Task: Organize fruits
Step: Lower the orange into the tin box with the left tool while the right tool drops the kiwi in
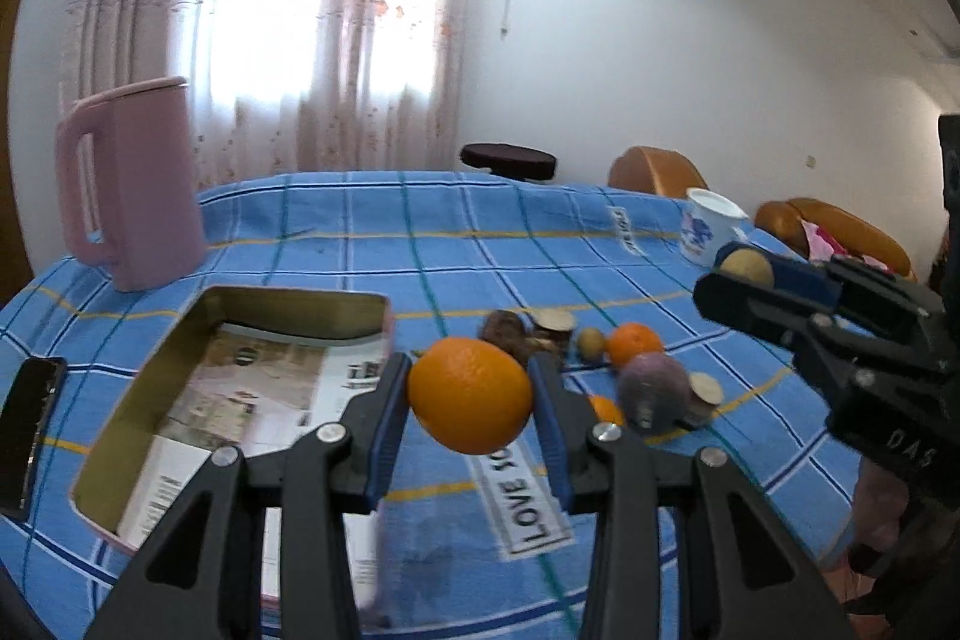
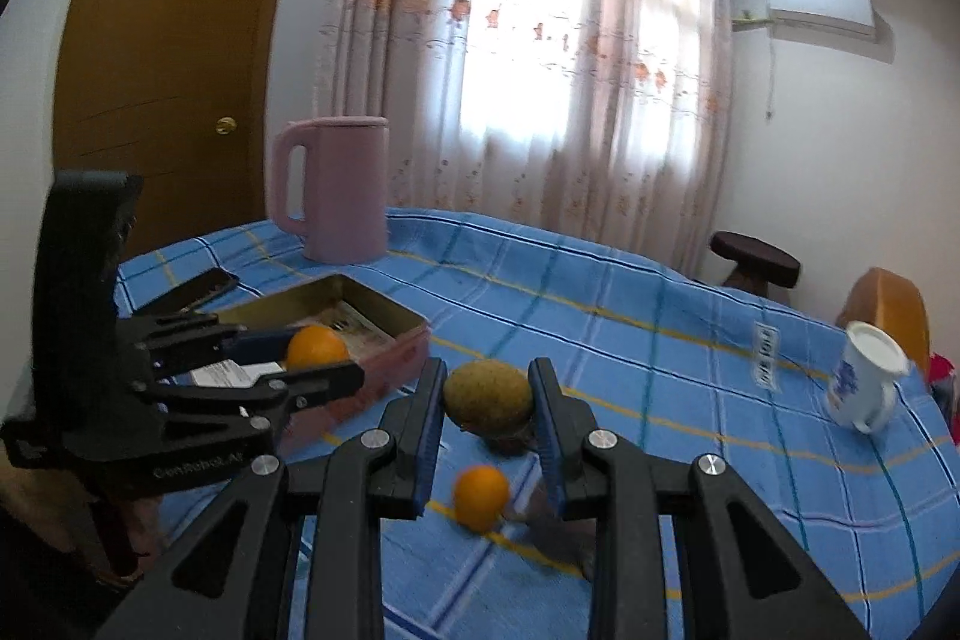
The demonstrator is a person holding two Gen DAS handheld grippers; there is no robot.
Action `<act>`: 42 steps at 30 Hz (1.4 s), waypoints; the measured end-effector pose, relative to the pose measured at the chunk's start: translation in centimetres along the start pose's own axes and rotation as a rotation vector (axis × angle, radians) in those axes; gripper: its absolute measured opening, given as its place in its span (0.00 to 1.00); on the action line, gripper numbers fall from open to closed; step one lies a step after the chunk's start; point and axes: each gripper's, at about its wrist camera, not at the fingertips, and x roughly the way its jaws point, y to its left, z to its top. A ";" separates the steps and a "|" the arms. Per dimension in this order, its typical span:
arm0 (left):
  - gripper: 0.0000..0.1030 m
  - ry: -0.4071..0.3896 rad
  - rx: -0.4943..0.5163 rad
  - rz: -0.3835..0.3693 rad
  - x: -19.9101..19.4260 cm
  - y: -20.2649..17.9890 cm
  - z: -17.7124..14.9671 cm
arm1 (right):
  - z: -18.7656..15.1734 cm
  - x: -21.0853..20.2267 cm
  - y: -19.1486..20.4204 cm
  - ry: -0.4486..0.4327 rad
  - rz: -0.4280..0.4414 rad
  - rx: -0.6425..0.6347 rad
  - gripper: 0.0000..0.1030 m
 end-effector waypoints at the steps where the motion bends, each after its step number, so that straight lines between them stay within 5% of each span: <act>1: 0.40 -0.003 -0.009 0.010 0.0 0.6 0.1 | 0.4 0.3 0.2 0.000 0.009 -0.002 0.29; 14: 0.40 0.005 -0.087 0.121 0.7 7.6 0.6 | 4.1 7.4 4.3 0.066 0.152 -0.004 0.29; 24: 0.40 0.038 -0.114 0.178 1.5 10.9 0.2 | 2.0 13.8 7.7 0.186 0.212 0.021 0.29; 37: 0.41 0.099 -0.152 0.182 3.2 12.4 0.1 | 0.8 16.8 9.0 0.276 0.248 0.011 0.29; 39: 0.46 0.082 -0.155 0.195 2.9 12.3 0.2 | 0.7 16.9 9.5 0.286 0.244 -0.009 0.33; 42: 0.71 0.054 -0.161 0.219 2.3 12.2 0.4 | 0.7 16.5 9.7 0.278 0.242 -0.019 0.50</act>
